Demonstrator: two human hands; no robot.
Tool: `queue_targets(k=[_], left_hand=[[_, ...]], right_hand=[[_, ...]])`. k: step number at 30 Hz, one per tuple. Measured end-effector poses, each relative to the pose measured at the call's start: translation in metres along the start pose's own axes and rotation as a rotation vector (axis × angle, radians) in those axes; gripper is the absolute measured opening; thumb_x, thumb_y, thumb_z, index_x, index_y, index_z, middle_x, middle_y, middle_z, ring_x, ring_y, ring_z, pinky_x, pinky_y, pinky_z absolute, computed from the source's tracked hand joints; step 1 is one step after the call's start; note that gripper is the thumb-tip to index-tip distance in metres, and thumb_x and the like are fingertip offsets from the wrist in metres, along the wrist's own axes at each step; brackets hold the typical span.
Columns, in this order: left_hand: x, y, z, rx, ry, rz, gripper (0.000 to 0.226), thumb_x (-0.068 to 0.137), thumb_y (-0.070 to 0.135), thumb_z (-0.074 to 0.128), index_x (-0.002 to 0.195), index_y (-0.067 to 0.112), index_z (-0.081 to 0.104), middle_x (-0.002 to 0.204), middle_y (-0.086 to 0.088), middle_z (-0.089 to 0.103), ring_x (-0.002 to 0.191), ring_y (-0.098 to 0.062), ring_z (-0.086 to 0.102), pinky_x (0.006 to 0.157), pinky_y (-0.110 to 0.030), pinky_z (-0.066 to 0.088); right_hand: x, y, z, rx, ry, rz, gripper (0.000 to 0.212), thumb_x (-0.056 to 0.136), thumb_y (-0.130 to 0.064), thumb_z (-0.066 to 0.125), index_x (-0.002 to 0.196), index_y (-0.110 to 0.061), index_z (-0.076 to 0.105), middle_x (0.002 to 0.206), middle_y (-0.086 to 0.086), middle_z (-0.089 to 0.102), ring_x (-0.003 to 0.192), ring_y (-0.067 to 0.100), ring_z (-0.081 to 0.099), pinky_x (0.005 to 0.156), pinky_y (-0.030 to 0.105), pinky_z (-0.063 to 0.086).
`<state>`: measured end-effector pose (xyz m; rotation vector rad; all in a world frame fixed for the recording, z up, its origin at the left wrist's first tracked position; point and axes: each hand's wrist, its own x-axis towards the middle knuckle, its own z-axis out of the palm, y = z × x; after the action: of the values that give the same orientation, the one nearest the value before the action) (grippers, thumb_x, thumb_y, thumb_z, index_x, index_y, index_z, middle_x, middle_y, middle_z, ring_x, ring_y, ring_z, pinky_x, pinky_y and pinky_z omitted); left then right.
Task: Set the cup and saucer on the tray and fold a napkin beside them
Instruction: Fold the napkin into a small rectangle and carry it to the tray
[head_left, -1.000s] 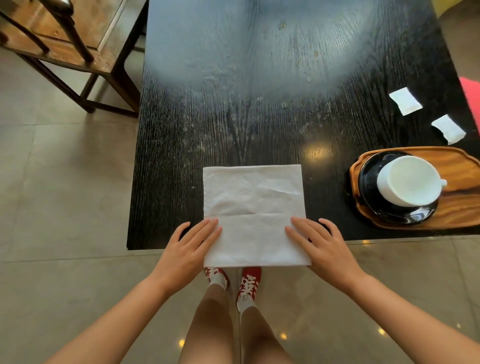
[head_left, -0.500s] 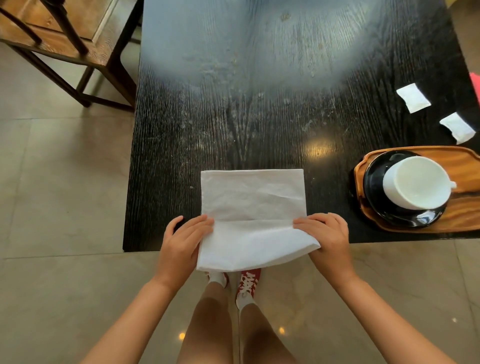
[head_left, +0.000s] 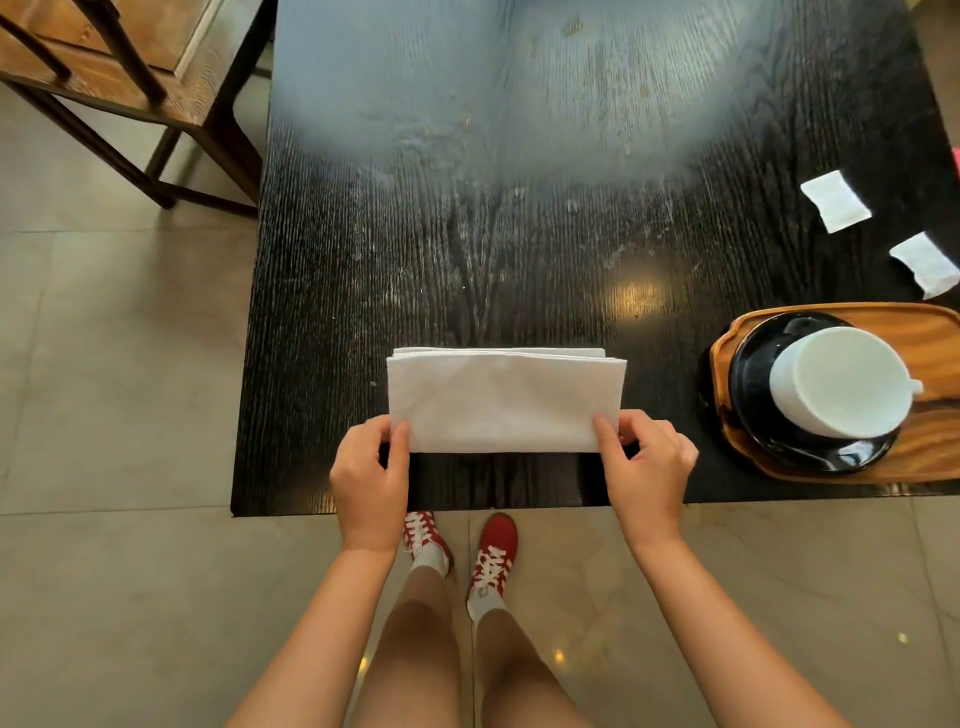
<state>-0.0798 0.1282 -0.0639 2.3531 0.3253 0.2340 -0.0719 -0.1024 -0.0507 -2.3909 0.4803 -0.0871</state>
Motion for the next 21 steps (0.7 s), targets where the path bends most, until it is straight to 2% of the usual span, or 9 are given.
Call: queue_targets(k=[6,12,15,16,18,20,21], left_hand=[[0.009,-0.002,0.007,0.084,-0.008,-0.035,0.014,0.088,0.007,0.059,0.074,0.004,0.06,0.067,-0.005,0.054,0.067,-0.019,0.046,0.061,-0.027,0.033],[0.012,-0.004,0.011,0.097,-0.03,-0.061,0.017,0.087,0.011,0.057,0.071,0.008,0.055,0.063,-0.006,0.05,0.064,-0.02,0.044,0.058,-0.033,0.037],[0.014,-0.001,0.01,0.088,-0.038,-0.058,0.008,0.085,0.01,0.059,0.078,0.009,0.055,0.064,-0.006,0.049,0.064,-0.02,0.043,0.058,-0.04,0.042],[0.014,0.0,0.009,0.084,-0.034,-0.069,0.005,0.085,0.01,0.06,0.084,0.008,0.056,0.066,-0.006,0.049,0.066,-0.02,0.044,0.061,-0.043,0.044],[0.013,0.004,0.008,0.112,0.018,-0.095,0.017,0.087,0.015,0.057,0.102,0.007,0.056,0.081,-0.009,0.054,0.079,-0.023,0.049,0.077,-0.047,0.046],[0.014,0.014,0.009,0.138,0.064,-0.029,0.038,0.09,0.021,0.046,0.124,0.007,0.047,0.114,-0.013,0.055,0.112,-0.025,0.048,0.102,-0.047,0.031],[0.015,0.021,0.012,0.158,0.028,0.057,0.046,0.09,0.021,0.04,0.135,0.008,0.039,0.133,-0.012,0.048,0.129,-0.023,0.038,0.111,-0.044,0.018]], right_hand=[[0.007,-0.001,0.006,-0.078,0.024,0.044,0.023,0.087,-0.028,0.06,0.069,-0.014,0.06,0.062,-0.002,0.054,0.067,0.017,0.047,0.086,0.038,0.029],[0.01,0.0,0.011,-0.131,0.058,0.042,0.024,0.087,-0.032,0.058,0.069,-0.017,0.057,0.061,-0.002,0.054,0.064,0.016,0.047,0.084,0.035,0.026],[0.011,0.0,0.012,-0.145,0.065,0.021,0.024,0.086,-0.032,0.059,0.067,-0.017,0.056,0.059,-0.001,0.052,0.062,0.017,0.047,0.083,0.036,0.028],[0.011,0.0,0.012,-0.152,0.071,0.013,0.023,0.086,-0.032,0.059,0.069,-0.017,0.056,0.06,-0.001,0.052,0.062,0.017,0.047,0.083,0.038,0.031],[0.012,-0.002,0.01,-0.194,0.12,-0.005,0.017,0.085,-0.032,0.059,0.08,-0.016,0.057,0.071,0.0,0.053,0.07,0.019,0.049,0.081,0.039,0.031],[0.013,-0.008,0.01,-0.236,0.178,-0.074,0.023,0.084,-0.031,0.058,0.101,-0.015,0.054,0.092,0.004,0.056,0.09,0.023,0.05,0.084,0.037,0.029],[0.013,-0.013,0.012,-0.251,0.166,-0.152,0.03,0.085,-0.03,0.054,0.111,-0.016,0.051,0.106,0.006,0.056,0.103,0.024,0.049,0.089,0.038,0.028]])
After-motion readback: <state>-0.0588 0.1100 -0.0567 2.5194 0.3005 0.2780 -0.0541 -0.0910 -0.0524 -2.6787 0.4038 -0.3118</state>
